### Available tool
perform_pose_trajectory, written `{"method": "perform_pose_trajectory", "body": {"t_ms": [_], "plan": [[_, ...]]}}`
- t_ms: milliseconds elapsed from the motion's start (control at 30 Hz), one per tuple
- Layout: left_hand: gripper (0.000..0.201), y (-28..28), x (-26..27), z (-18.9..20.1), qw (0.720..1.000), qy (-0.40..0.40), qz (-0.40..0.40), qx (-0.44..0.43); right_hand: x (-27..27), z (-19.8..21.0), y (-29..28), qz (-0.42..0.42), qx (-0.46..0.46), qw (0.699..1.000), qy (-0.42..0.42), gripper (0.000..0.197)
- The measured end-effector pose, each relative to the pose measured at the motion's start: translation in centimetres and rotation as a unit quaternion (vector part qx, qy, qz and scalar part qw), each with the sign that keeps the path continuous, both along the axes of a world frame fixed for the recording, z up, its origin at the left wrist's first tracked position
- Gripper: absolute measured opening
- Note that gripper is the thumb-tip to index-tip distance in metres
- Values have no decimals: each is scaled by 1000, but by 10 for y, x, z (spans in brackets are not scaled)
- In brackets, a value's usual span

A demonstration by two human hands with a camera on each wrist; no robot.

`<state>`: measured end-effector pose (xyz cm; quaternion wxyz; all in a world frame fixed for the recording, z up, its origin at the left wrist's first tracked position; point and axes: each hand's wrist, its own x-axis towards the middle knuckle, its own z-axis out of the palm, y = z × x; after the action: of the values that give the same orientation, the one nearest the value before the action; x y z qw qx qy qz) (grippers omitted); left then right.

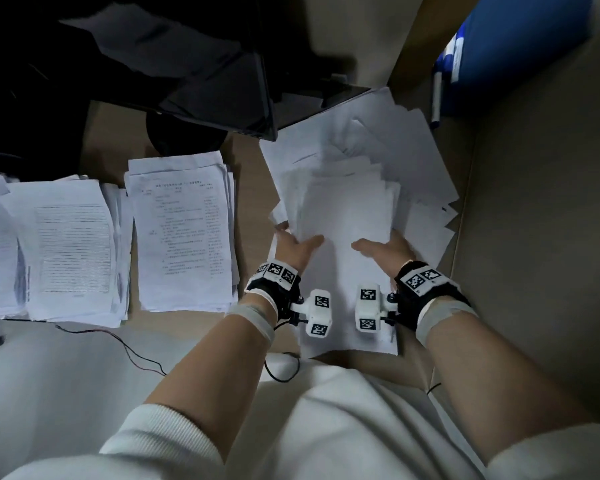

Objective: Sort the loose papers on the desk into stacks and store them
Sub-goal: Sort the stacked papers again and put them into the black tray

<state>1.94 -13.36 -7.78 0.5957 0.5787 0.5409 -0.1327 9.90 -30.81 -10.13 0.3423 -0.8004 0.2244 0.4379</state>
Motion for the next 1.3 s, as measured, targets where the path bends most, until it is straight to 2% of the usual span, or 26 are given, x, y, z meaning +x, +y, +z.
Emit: {"method": "perform_pose_trajectory", "body": {"t_ms": [67,100,133,167,233,267,400,433,500,567,667,733,833,967,1000,1067,1100,1133,1233,1300], "plan": [[49,-2,-10,1,999,-11,27,-27,2,18,5,69,-15,997,-14,54],[32,-3,-14,2,998,-8,44,-40,3,25,8,83,-5,996,-20,42],[22,-4,-21,4,997,-5,68,-47,4,31,10,83,25,996,-29,43],[22,-3,-27,6,993,-10,100,-64,4,38,13,85,50,995,-33,54],[38,0,-40,9,989,-17,129,-75,4,42,18,109,49,992,-48,76],[43,2,-45,9,991,-7,116,-68,4,45,19,126,37,990,-57,78],[38,3,-63,6,991,34,120,-38,4,49,13,163,23,981,-100,79],[40,0,-66,4,990,42,133,-36,4,48,11,188,29,976,-107,72],[42,-10,-65,2,987,61,141,-57,6,42,8,242,27,962,-122,42],[45,-23,-59,0,981,82,135,-112,11,37,5,262,16,953,-149,31],[41,-38,-45,7,971,114,105,-183,26,30,3,285,-8,944,-168,34],[39,-43,-37,8,964,113,109,-214,36,23,2,329,-41,929,-164,42],[46,-43,-27,10,964,107,128,-208,49,16,5,402,-100,896,-162,53],[62,-43,-20,0,960,101,165,-201,63,8,8,435,-140,874,-166,67],[60,-42,-20,3,959,110,170,-196,64,7,9,434,-148,873,-166,71],[40,-38,-22,2,954,124,186,-199,64,6,12,424,-171,873,-169,77],[37,-37,-23,0,952,134,187,-201,64,8,13,414,-176,878,-162,81],[36,-36,-24,-2,952,137,184,-202,62,10,14,395,-173,890,-147,83],[53,-34,-22,-3,960,131,164,-187,55,17,13,308,-136,936,-103,78],[50,-26,-18,1,967,143,141,-154,44,19,7,276,-122,951,-74,81]]}}
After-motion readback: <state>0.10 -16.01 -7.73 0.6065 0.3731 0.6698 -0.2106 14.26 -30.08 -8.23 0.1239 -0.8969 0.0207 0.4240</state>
